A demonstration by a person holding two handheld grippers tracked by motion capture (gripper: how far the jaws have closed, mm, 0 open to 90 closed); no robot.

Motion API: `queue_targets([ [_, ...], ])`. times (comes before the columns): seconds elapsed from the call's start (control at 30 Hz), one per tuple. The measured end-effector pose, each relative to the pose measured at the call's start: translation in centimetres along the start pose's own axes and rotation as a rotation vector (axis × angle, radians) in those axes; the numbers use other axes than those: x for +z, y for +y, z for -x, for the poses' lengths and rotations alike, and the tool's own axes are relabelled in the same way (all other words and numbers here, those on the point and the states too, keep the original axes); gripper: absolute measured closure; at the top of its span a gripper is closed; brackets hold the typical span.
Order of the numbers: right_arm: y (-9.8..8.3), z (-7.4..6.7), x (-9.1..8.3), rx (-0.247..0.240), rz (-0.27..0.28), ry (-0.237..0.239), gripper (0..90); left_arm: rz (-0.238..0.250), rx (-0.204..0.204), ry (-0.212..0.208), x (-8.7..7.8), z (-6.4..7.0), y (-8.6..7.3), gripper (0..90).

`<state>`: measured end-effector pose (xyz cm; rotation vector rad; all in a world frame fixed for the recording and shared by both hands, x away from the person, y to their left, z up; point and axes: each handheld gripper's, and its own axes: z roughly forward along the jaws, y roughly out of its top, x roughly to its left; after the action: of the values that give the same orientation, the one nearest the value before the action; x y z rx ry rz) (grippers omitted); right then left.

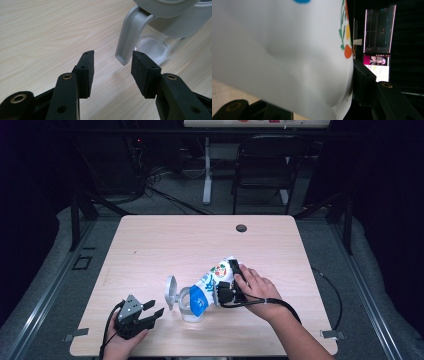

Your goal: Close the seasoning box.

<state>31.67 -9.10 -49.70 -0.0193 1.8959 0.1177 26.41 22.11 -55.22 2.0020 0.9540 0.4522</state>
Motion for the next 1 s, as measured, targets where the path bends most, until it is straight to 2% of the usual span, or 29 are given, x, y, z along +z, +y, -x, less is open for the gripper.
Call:
queue_targets([
  [1.0, 0.06, 0.07, 0.03, -0.001, 0.009, -0.002, 52.2, -0.002, 0.000, 0.001, -0.05, -0.03, 0.02, 53.9],
])
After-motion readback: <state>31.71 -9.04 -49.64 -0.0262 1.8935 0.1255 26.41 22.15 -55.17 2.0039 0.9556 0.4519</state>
